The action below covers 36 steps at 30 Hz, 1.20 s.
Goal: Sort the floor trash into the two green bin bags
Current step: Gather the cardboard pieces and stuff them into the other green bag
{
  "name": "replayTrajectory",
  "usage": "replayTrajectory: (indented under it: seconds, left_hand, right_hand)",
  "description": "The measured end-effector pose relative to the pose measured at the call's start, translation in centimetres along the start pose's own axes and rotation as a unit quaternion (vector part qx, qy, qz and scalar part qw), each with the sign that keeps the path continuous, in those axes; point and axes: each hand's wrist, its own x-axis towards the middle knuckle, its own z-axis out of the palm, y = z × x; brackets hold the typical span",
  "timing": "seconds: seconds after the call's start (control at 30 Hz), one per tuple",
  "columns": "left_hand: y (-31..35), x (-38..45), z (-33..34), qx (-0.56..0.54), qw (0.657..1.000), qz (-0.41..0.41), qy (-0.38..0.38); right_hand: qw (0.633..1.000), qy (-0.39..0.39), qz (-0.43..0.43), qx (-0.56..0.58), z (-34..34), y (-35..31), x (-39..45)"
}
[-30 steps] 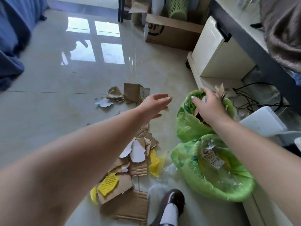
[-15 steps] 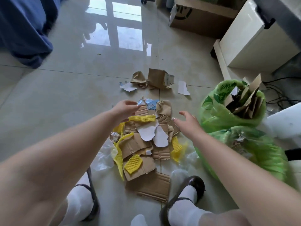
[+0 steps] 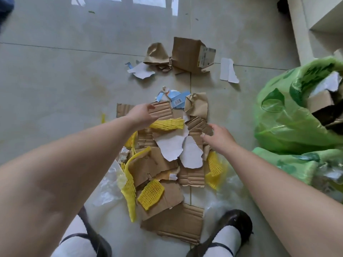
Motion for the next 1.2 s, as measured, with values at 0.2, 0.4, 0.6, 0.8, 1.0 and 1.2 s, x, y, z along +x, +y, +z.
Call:
replayTrajectory:
  seconds: [0.2,0.4,0.6,0.8,1.0,1.2]
  left_hand:
    - [-1.1,4.1,2.6,0.108,0.994,0.015,0.013]
    - [-1.5,6.1,3.2,0.127,0.991,-0.007,0.040]
    - [-0.9,6.7,3.2,0.151,0.987,-0.007,0.061]
    - [-0.6,6.1,2.8,0.118,0.992,-0.004,0.044]
    - [-0.3,4.2,0.5,0.050,0.998,0.017,0.046]
    - [0.0,1.7,-3.0,-0.042,0.994,0.037,0.092]
  right_hand:
    - [0.999,0.001,0.039,-0.038,2.2,1.4,3.5]
    - [0.995,0.050,0.045,-0.079,3.3,2.4,4.4]
    - [0.996,0.039,0.064,-0.043,3.1,2.2,4.9]
    - [0.997,-0.009,0.068,0.027,2.7,2.0,4.7]
    - [0.991,-0.028,-0.007,0.133,0.9,0.6,2.5]
    - [0.994,0.023,-0.026,0.105,-2.1,-1.0,-0.9]
